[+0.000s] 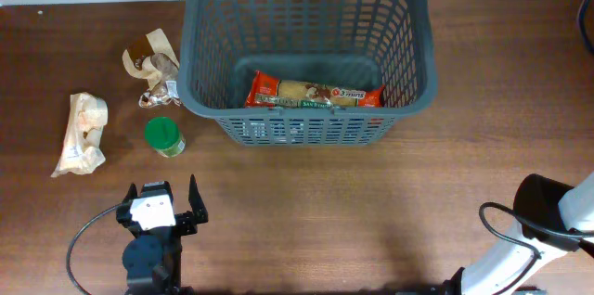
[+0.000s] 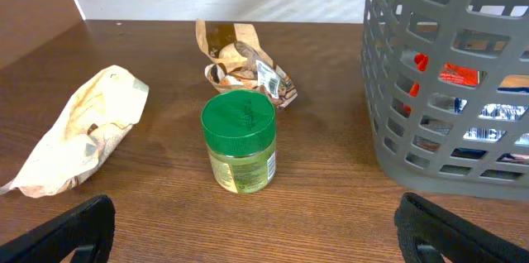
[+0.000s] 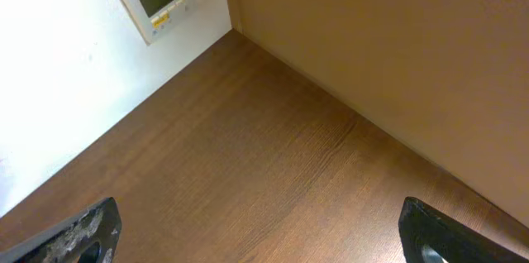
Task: Pack container
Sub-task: 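Move the left gripper over the green-lidded jar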
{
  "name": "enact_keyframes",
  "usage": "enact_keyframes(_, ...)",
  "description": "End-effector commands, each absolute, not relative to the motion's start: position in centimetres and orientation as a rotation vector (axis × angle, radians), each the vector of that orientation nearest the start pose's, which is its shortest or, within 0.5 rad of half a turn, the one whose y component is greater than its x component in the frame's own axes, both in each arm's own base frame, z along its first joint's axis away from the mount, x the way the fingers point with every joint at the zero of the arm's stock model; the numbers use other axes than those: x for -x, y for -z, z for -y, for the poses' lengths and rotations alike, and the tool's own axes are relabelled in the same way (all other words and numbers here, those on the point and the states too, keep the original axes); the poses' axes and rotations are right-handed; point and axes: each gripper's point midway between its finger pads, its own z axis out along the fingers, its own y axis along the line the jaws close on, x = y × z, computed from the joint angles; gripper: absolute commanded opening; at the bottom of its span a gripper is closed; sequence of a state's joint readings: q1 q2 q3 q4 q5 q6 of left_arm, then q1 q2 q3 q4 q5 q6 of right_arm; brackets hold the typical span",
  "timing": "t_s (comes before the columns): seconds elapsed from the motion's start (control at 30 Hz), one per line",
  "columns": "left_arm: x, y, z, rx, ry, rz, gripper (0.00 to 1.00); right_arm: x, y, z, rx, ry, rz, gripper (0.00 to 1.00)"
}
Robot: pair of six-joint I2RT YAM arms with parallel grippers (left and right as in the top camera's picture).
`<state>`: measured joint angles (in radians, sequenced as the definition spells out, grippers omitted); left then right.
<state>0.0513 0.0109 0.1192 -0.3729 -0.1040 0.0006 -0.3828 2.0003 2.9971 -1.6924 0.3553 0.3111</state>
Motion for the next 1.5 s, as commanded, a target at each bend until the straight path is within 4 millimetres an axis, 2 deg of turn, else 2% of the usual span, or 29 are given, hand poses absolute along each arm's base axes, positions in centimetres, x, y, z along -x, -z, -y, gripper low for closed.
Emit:
enact_keyframes(0.0,-22.9,-13.7,-2.7,0.095,-0.133,-1.833,0.99,-34.0,-43.9,20.6,-0.962,0.457,-2.047,0.99)
enact_keyframes(0.33,-22.9,-13.7,-2.7,0.095,-0.134,-1.832,0.99,-34.0,-43.9,20.6,-0.962,0.457,-2.047,0.99)
enact_keyframes(0.47,-22.8,-13.8,-3.3,0.117,-0.167,-1.829,0.99,-34.0,-43.9,20.6,-0.962,0.457,-2.047,0.99)
enact_keyframes(0.57,-22.6,-14.0,-4.6,0.171,-0.237,-1.817,0.99,-34.0,-43.9,20.6,-0.962,0.457,-2.047,0.99)
enact_keyframes(0.7,-23.0,-17.0,-4.5,0.178,-0.219,-1.711,0.99,-34.0,-43.9,20.6,-0.962,0.457,-2.047,0.99)
enact_keyframes(0.8,-22.5,-19.3,-4.5,0.181,-0.218,-1.695,0.99,-34.0,-43.9,20.6,-0.962,0.457,-2.047,0.99)
enact_keyframes(0.93,-22.0,-22.9,-5.2,0.171,-0.287,-1.737,0.99,-34.0,-43.9,20.6,-0.962,0.457,-2.047,0.99)
enact_keyframes(0.97,-22.3,-24.7,-5.4,0.134,-0.336,-1.775,0.99,-34.0,-43.9,20.6,-0.962,0.457,-2.047,0.99)
enact_keyframes(1.07,-23.8,-27.3,-5.6,0.088,-0.378,-1.865,0.99,-34.0,-43.9,20.6,-0.962,0.457,-2.047,0.99)
enact_keyframes(1.27,-27.6,-29.3,-5.1,0.032,-0.352,-2.084,0.99,-34.0,-43.9,20.6,-0.962,0.457,-2.047,0.99)
enact_keyframes(1.4,-29.6,-30.6,-5.1,0.025,-0.343,-2.11,0.99,-34.0,-43.9,20.6,-0.962,0.457,-2.047,0.99)
enact_keyframes(1.47,-30.6,-30.1,-3.7,-0.028,-0.256,-2.133,0.99,-34.0,-43.9,20.6,-0.962,0.457,-2.047,0.99)
